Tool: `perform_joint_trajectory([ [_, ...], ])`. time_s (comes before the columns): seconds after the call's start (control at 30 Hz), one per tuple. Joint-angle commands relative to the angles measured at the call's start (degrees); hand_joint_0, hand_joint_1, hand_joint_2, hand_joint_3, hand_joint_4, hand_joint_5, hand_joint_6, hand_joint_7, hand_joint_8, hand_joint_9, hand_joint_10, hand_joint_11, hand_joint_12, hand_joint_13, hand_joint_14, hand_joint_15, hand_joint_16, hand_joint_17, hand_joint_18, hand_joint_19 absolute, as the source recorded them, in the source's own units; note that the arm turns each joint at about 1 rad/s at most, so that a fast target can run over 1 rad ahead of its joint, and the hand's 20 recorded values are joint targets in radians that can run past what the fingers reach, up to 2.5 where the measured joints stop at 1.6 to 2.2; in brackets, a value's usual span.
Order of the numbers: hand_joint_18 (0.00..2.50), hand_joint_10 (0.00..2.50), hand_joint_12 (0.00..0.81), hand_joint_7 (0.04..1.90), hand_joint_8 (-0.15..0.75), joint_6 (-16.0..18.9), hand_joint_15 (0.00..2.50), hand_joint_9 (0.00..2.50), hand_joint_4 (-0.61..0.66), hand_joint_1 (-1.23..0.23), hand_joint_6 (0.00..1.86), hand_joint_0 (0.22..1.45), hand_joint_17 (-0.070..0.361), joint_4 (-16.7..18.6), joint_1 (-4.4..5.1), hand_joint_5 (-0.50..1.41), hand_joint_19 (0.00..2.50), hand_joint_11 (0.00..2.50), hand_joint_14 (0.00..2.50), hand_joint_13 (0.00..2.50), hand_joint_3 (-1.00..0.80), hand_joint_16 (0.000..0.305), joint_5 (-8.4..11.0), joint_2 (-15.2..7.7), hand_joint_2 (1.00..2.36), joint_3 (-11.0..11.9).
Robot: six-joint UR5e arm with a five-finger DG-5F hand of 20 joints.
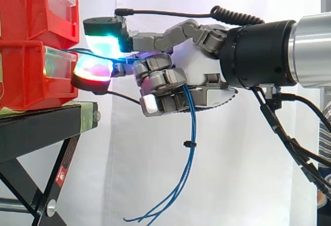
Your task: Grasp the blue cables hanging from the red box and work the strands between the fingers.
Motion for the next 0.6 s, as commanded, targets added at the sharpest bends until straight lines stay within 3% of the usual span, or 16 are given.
perform_joint_trajectory([
  [0.0,1.41,2.50,0.520,1.42,0.493,0.00,1.70,0.75,0.26,-0.62,0.02,0.89,0.124,-0.01,-0.01,0.40,0.83,2.50,2.50,1.09,-0.52,0.055,0.05,0.00,1.02,0.01],
  [0.57,1.40,2.50,0.526,1.41,0.494,0.00,1.71,0.73,0.25,-0.62,0.02,0.89,0.125,-0.01,-0.01,0.39,0.81,2.50,2.50,1.09,-0.53,0.056,0.05,0.00,1.02,0.01],
])
